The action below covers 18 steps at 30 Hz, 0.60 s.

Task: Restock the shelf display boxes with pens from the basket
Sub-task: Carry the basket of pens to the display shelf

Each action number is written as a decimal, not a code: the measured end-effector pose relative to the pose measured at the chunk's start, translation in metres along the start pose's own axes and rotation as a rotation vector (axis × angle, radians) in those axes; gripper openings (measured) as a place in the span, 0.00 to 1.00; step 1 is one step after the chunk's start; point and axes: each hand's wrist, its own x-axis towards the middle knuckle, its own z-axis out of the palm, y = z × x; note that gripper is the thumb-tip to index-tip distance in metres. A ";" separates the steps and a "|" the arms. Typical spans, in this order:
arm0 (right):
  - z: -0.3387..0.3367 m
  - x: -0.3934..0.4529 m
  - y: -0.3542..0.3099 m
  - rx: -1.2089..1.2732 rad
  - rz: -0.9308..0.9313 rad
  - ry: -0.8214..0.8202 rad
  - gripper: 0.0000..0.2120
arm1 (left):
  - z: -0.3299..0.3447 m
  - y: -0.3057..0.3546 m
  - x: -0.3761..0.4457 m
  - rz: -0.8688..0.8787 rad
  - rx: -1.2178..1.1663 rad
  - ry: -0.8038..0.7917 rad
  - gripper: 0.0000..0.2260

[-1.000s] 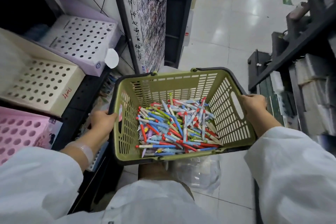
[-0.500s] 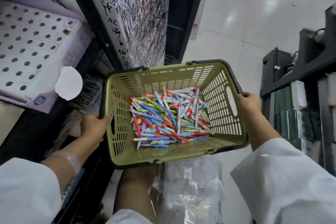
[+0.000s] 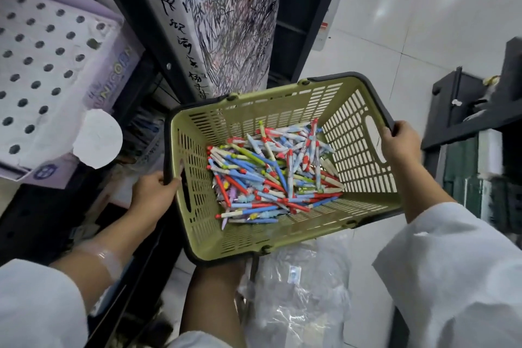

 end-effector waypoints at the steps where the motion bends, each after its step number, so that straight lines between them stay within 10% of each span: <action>1: 0.000 -0.002 -0.002 -0.016 -0.003 0.002 0.14 | 0.000 0.001 0.000 -0.008 -0.011 -0.013 0.03; 18: 0.003 0.018 -0.034 -0.021 -0.063 -0.086 0.15 | 0.005 -0.016 -0.002 -0.005 -0.065 0.116 0.05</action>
